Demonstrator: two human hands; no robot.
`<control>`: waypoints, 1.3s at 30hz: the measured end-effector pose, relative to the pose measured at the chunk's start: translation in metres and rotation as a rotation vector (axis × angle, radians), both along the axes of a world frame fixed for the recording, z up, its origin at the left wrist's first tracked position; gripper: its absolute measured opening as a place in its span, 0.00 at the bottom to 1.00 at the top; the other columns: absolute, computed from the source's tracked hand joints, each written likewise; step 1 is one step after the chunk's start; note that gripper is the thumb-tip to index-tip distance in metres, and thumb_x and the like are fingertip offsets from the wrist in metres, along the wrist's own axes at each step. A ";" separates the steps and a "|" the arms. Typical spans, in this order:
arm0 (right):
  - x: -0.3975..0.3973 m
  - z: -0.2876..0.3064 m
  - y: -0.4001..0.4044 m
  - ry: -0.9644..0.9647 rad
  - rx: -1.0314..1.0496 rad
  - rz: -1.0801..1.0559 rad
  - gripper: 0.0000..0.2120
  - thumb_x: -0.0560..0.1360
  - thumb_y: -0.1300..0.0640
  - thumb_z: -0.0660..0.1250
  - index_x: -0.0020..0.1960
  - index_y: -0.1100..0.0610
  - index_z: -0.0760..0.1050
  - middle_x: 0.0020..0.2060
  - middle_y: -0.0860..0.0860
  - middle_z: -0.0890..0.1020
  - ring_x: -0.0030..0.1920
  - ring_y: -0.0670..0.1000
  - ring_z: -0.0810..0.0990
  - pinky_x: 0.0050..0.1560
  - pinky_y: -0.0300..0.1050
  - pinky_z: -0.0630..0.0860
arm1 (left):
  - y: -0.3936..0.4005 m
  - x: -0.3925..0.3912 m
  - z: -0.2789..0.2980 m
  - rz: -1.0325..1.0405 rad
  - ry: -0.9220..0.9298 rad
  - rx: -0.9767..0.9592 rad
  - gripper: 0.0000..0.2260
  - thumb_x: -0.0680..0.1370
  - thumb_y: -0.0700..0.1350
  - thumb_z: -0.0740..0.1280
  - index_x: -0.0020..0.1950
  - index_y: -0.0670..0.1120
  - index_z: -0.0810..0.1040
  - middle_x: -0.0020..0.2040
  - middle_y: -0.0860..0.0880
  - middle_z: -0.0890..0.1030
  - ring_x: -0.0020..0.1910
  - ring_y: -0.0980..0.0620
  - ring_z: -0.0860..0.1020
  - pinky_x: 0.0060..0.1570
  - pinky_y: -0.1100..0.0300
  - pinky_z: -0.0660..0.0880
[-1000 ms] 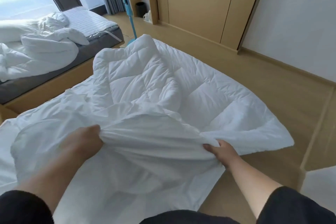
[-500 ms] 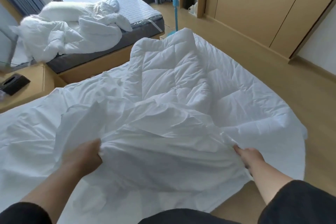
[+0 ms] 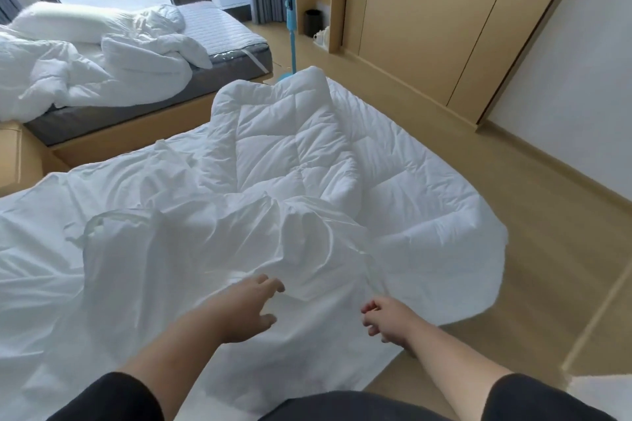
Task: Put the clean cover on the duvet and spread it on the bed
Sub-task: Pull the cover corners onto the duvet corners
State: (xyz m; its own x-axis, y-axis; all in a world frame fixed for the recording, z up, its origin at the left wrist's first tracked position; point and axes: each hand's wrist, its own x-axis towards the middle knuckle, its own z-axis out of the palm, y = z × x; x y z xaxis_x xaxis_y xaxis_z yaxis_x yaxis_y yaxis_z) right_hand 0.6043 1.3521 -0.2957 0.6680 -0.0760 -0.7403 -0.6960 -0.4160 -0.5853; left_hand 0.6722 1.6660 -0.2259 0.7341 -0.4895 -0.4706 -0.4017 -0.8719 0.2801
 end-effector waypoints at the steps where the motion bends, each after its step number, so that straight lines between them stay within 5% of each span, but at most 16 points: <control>1: -0.016 0.005 0.002 0.002 -0.014 0.018 0.08 0.74 0.56 0.66 0.53 0.52 0.78 0.46 0.51 0.84 0.40 0.46 0.81 0.37 0.38 0.73 | -0.010 -0.008 -0.005 -0.044 0.015 -0.014 0.23 0.78 0.58 0.63 0.72 0.60 0.65 0.69 0.58 0.69 0.65 0.53 0.72 0.63 0.56 0.70; 10: -0.111 0.045 -0.055 -0.184 -0.073 -0.307 0.04 0.78 0.58 0.67 0.51 0.55 0.80 0.45 0.53 0.86 0.37 0.44 0.83 0.39 0.36 0.73 | -0.098 -0.035 -0.026 -0.186 0.229 -0.069 0.20 0.80 0.58 0.64 0.71 0.56 0.71 0.68 0.56 0.70 0.64 0.53 0.74 0.63 0.57 0.71; 17: -0.150 0.045 -0.136 -0.275 -0.020 -0.625 0.06 0.79 0.58 0.65 0.52 0.54 0.80 0.40 0.49 0.87 0.37 0.45 0.83 0.39 0.41 0.76 | -0.181 -0.037 -0.025 -0.208 0.254 -0.182 0.19 0.78 0.57 0.66 0.68 0.61 0.68 0.58 0.62 0.72 0.51 0.62 0.76 0.51 0.67 0.71; 24: -0.192 0.008 -0.273 -0.019 -0.003 -0.589 0.09 0.74 0.51 0.66 0.50 0.54 0.80 0.40 0.48 0.86 0.36 0.44 0.82 0.35 0.40 0.73 | -0.352 -0.029 -0.045 -0.368 0.284 -0.061 0.08 0.77 0.56 0.66 0.54 0.63 0.71 0.54 0.61 0.75 0.48 0.63 0.74 0.55 0.67 0.72; 32: -0.174 0.063 -0.473 -0.071 -0.242 -0.611 0.07 0.77 0.49 0.64 0.49 0.51 0.78 0.46 0.50 0.85 0.47 0.50 0.84 0.52 0.47 0.79 | -0.578 -0.004 -0.005 -0.453 0.274 -0.087 0.12 0.80 0.58 0.63 0.63 0.58 0.75 0.56 0.62 0.76 0.52 0.60 0.75 0.53 0.66 0.70; 39: -0.146 0.055 -0.557 -0.049 -0.290 -0.558 0.06 0.78 0.45 0.64 0.48 0.46 0.77 0.45 0.45 0.82 0.47 0.47 0.81 0.46 0.41 0.76 | -0.671 0.049 -0.020 -0.380 0.301 -0.116 0.11 0.81 0.57 0.64 0.62 0.56 0.75 0.55 0.62 0.77 0.52 0.61 0.76 0.48 0.68 0.70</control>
